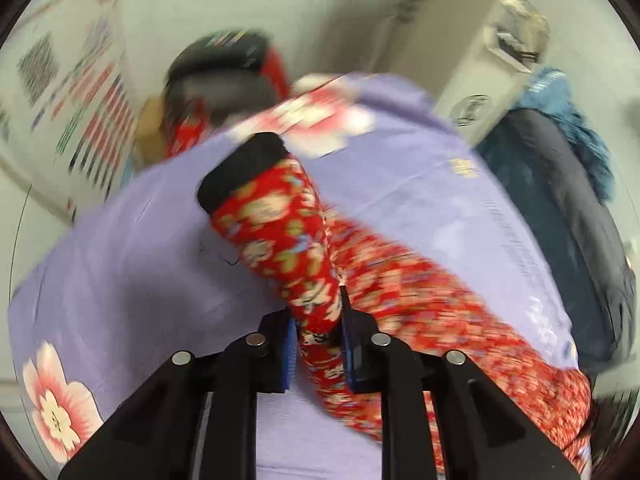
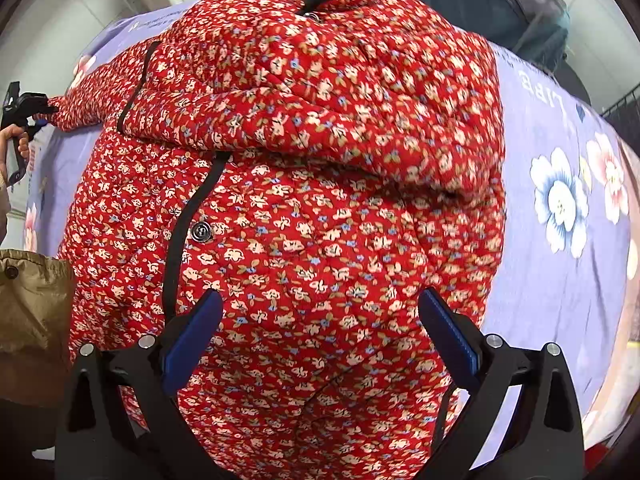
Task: Fold large clothes
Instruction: 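Grasp the other black-cuffed sleeve with the left gripper and lift it, then fold the sleeve over the jacket front with the left gripper and release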
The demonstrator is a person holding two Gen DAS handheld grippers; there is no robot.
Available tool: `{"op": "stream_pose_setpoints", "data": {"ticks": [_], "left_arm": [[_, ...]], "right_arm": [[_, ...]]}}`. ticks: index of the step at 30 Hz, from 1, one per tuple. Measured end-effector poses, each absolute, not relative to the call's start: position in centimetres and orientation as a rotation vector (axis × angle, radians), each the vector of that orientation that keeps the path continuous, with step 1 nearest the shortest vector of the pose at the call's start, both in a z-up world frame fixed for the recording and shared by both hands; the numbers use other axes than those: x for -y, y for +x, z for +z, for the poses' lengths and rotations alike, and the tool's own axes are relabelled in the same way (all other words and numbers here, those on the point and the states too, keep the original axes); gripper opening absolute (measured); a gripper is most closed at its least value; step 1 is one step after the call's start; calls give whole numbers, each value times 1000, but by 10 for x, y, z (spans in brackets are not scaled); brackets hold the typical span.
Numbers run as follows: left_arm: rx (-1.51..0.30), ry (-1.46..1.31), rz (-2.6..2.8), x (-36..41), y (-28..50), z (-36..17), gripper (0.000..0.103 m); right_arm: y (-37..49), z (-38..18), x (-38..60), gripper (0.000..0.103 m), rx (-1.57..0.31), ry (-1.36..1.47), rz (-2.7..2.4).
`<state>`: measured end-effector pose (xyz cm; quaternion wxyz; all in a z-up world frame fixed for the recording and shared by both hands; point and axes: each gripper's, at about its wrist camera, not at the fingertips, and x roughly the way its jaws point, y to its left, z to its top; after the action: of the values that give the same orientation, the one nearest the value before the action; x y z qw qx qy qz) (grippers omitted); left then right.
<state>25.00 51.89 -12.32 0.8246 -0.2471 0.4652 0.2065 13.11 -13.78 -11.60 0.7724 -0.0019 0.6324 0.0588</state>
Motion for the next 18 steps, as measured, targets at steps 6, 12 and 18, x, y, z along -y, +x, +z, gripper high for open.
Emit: {"op": "stream_pose_setpoints", "data": {"ticks": [6, 12, 18], "left_arm": [[-840, -456, 250, -440, 249, -50, 14], [-784, -369, 24, -327, 235, 4, 14], [-832, -177, -163, -195, 212, 4, 14]], "right_arm": [[127, -105, 150, 97, -1331, 29, 134], [127, -94, 168, 97, -1293, 96, 144], [118, -85, 197, 97, -1265, 155, 124]]}}
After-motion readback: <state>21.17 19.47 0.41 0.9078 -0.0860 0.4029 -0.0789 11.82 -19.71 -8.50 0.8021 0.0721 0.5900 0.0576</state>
